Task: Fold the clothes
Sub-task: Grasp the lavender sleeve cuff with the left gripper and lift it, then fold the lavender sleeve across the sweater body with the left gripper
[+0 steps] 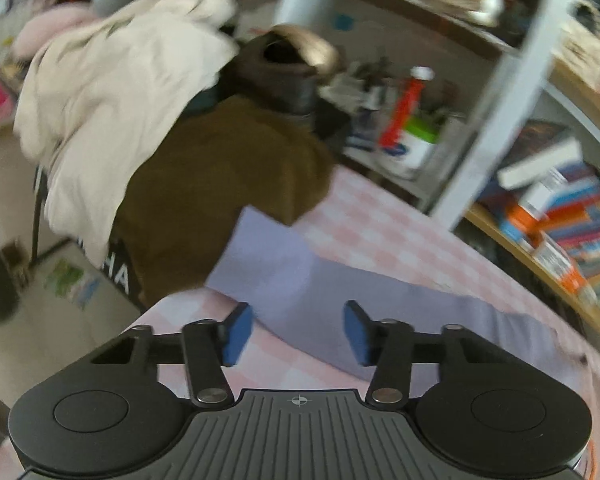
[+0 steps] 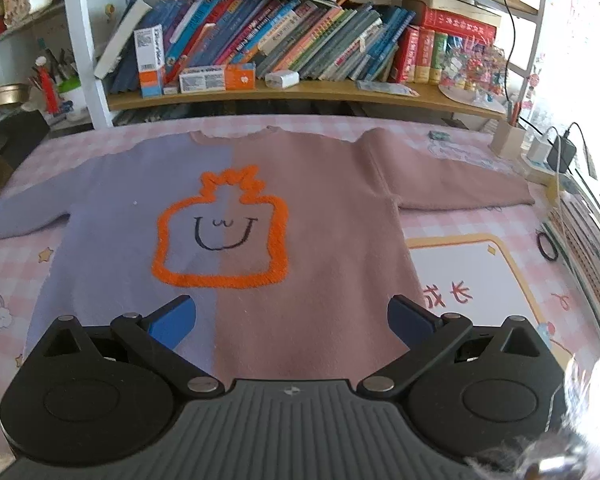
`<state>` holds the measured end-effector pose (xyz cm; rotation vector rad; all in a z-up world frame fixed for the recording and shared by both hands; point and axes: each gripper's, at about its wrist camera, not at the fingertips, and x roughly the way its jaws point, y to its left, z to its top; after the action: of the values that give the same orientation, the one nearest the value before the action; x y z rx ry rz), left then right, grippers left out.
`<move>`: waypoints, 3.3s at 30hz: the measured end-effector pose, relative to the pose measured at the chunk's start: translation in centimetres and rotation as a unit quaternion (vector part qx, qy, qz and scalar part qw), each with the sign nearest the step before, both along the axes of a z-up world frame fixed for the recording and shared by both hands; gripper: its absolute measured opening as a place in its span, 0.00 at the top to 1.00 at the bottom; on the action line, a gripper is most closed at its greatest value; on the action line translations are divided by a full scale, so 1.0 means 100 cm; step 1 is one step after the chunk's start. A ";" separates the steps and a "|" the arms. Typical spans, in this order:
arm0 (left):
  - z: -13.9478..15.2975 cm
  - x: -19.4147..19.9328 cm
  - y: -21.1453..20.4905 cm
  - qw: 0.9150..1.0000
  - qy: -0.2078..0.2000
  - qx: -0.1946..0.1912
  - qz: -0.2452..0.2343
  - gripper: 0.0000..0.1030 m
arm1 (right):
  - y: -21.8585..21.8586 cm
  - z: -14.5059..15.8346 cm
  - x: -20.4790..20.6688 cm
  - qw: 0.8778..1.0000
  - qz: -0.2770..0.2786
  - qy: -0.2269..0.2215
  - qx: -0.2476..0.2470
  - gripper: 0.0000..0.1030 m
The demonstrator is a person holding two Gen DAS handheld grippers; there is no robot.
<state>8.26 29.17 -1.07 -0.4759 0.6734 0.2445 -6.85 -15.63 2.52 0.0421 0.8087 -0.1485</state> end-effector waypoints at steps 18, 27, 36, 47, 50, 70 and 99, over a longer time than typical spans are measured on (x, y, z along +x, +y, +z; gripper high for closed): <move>-0.038 0.027 0.035 0.992 0.005 -0.111 0.058 0.97 | 0.011 0.001 0.001 1.000 -0.013 0.012 -0.007 0.00; 0.052 -0.007 -0.063 0.994 -0.108 0.018 -0.024 0.98 | -0.004 -0.010 0.018 0.999 0.044 0.007 0.019 0.00; 0.097 -0.007 -0.209 0.979 -0.170 0.103 -0.036 0.97 | -0.028 -0.018 0.049 0.981 0.190 0.035 0.001 0.00; 0.095 -0.004 -0.324 0.974 -0.157 0.141 -0.083 0.97 | -0.080 -0.019 0.052 0.972 0.230 0.042 0.010 0.00; 0.092 0.001 -0.343 0.971 -0.145 0.160 -0.105 0.97 | -0.096 -0.019 0.052 0.976 0.216 0.034 0.025 0.00; 0.054 0.057 -0.439 0.958 -0.087 0.151 -0.227 0.97 | -0.153 -0.021 0.037 0.986 0.145 0.004 0.079 0.00; -0.004 -0.067 -0.259 0.965 0.060 0.130 -0.219 0.57 | -0.131 -0.063 0.005 0.992 0.021 0.079 0.094 0.47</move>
<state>1.57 3.23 -1.42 -0.0542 0.8333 -0.0593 -6.37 -28.71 -3.80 0.1918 0.9790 -0.0349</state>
